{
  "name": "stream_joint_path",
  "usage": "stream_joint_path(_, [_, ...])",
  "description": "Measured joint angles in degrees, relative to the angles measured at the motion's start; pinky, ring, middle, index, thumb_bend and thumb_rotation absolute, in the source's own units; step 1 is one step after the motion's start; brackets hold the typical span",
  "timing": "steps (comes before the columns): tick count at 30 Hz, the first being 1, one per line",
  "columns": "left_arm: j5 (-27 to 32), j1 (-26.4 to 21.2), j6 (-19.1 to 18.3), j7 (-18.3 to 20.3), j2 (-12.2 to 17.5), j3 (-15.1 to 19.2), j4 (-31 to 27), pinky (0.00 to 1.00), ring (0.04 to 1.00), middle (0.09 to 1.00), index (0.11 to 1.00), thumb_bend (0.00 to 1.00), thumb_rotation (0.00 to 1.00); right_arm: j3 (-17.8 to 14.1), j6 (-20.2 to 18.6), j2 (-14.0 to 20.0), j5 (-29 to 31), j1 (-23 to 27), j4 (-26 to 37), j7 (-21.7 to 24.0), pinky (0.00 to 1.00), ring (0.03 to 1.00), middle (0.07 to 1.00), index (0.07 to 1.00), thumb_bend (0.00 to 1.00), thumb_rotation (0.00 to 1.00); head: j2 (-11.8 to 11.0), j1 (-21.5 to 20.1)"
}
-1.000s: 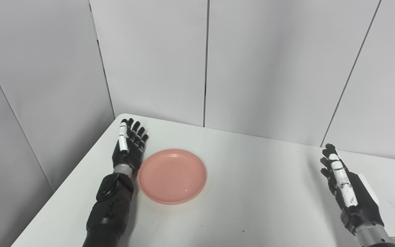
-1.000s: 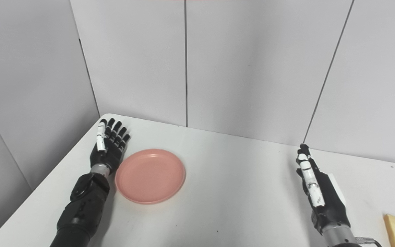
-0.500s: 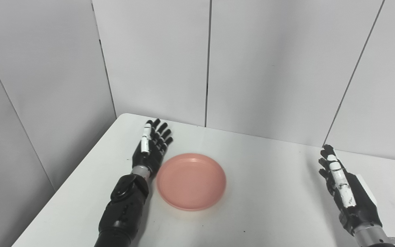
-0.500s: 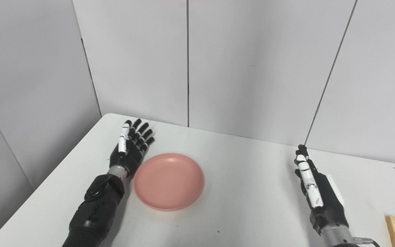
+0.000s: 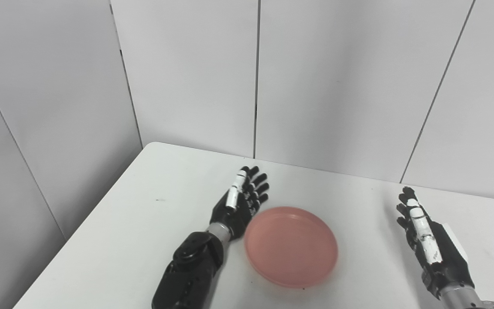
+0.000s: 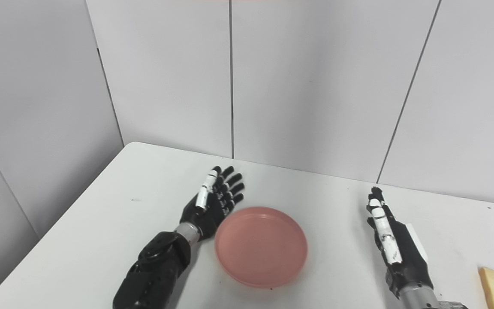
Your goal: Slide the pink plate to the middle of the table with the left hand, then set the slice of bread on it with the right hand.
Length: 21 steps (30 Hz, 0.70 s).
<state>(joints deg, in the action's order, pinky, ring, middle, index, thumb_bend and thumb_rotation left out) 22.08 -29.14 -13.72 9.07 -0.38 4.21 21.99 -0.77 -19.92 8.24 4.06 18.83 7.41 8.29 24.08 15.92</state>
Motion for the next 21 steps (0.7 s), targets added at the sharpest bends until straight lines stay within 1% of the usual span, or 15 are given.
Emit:
stream_joint_path(2, [-0.84, 0.38, -0.33, 0.45, -0.31, -0.79, -0.64, 1.0, 0.999, 0.993, 0.987, 0.41, 1.0, 0.15, 0.31, -0.29, -0.07, 0.0, -0.69, 0.02, 1.0, 1.0, 1.0, 1.0, 0.21, 1.0, 0.0, -0.88])
stream_joint_path(4, [-0.92, 0.52, -0.33, 1.63, -0.26, -1.49, -0.68, 1.0, 1.0, 0.992, 0.985, 0.41, 1.0, 0.3, 0.37, -0.38, -0.21, -0.01, -1.18, 0.01, 1.0, 1.0, 1.0, 1.0, 0.21, 1.0, 0.0, -1.15])
stream_joint_path(8, [-1.06, 0.91, -0.47, 2.53, -0.28, -2.3, -1.08, 1.0, 0.988, 0.986, 0.977, 0.37, 1.0, 0.68, 0.67, -0.58, -0.95, -0.01, -1.23, -0.42, 1.0, 1.0, 1.0, 1.0, 0.22, 1.0, 0.26, -4.74])
stream_joint_path(10, [-1.07, 1.54, -0.54, 3.4, -0.27, -3.07, -1.81, 1.0, 0.988, 0.985, 0.974, 0.37, 1.0, 0.93, 0.68, -0.91, -1.67, -0.01, -1.25, -0.54, 1.0, 1.0, 1.0, 1.0, 0.22, 1.0, 0.35, -4.93])
stream_joint_path(11, [-1.09, 2.04, -0.68, 3.66, -0.27, -3.58, -2.61, 1.0, 0.988, 0.984, 0.973, 0.37, 1.0, 1.01, 0.69, -1.18, -1.77, -0.01, -1.3, -0.62, 1.0, 1.0, 1.0, 1.0, 0.23, 1.0, 0.44, -6.23])
stream_joint_path(12, [-1.08, 2.55, -0.75, 4.42, -0.32, -3.99, -3.06, 0.99, 0.978, 0.974, 0.961, 0.37, 1.0, 1.01, 0.69, -1.54, -1.85, -0.01, -1.42, -0.74, 1.0, 1.0, 1.0, 1.0, 0.24, 1.0, 0.44, -6.25])
stream_joint_path(13, [-1.06, 2.78, -0.84, 4.71, -0.41, -4.25, -3.32, 0.98, 0.976, 0.97, 0.957, 0.37, 1.0, 1.04, 0.76, -1.81, -1.94, -0.01, -1.63, -0.9, 1.0, 1.0, 1.0, 1.0, 0.24, 1.0, 0.7, -7.55])
stream_joint_path(14, [-1.06, 2.98, -1.21, 4.74, -0.54, -4.54, -3.74, 0.99, 0.974, 0.972, 0.964, 0.37, 1.0, 1.23, 1.06, -1.99, -2.22, 0.0, -2.01, -1.18, 1.0, 0.999, 1.0, 1.0, 0.25, 1.0, 0.97, -9.31])
stream_joint_path(16, [-1.06, 3.78, -2.37, 4.95, -0.62, -5.36, -5.31, 1.0, 0.978, 0.977, 0.974, 0.37, 1.0, 1.83, 1.34, -2.16, -3.08, -0.05, -2.58, -1.54, 1.0, 0.994, 0.999, 1.0, 0.25, 1.0, 0.97, -9.32])
stream_joint_path(17, [-1.05, 4.29, -2.92, 5.32, -0.59, -5.71, -6.15, 1.0, 0.984, 0.983, 0.982, 0.37, 1.0, 2.1, 1.45, -2.23, -3.79, -0.07, -2.6, -1.76, 1.0, 0.993, 0.999, 1.0, 0.25, 1.0, 1.23, -12.02])
stream_joint_path(21, [-1.0, 5.33, -4.6, 5.96, -0.34, -6.0, -8.32, 1.0, 0.992, 0.989, 0.982, 0.37, 1.0, 2.61, 1.78, -2.61, -5.31, -0.07, -2.76, -2.75, 0.99, 0.989, 0.997, 0.999, 0.25, 1.0, 1.67, -13.72])
